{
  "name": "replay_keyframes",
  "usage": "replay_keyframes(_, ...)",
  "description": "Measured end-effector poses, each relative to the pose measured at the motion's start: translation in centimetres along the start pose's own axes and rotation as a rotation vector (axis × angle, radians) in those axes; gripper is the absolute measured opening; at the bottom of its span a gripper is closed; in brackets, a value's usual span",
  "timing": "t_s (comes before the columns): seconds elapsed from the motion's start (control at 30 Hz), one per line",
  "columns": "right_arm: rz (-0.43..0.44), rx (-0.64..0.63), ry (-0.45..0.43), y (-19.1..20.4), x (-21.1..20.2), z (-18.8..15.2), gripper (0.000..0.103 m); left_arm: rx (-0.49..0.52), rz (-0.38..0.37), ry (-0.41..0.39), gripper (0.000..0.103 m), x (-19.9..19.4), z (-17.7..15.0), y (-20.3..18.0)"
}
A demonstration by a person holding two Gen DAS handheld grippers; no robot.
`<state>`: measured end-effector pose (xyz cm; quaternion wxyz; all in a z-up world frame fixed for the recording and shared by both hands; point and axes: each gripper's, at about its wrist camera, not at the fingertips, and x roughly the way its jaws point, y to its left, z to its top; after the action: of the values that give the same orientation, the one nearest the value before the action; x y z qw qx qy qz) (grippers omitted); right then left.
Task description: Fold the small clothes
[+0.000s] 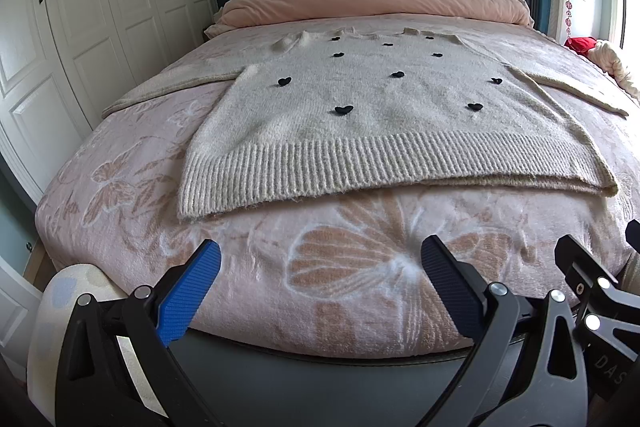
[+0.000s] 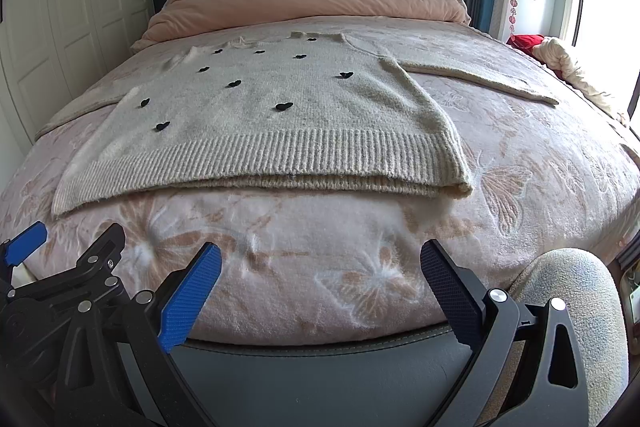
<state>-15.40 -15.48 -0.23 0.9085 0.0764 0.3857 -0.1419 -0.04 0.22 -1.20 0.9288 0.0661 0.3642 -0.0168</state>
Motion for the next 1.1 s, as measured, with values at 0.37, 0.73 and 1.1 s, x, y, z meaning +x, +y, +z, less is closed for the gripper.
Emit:
replay_keyframes(0.37,-0.001,-0.001,0.001,-0.01,-0.03,0.07,0.098,0.000,0.000,0.001,0.098,-0.02,0.04,-0.04)
replay_keyframes(0.73,-0.001,-0.001,0.003,-0.03,-0.03,0.13,0.098,0.001,0.001,0.001,0.098,-0.01,0.02,-0.06)
replay_keyframes(1.1,0.006,0.000,0.013,0.11,0.29,-0.29,0.098,0.001,0.002,0.005,0.098,0.12,-0.11,-0.04)
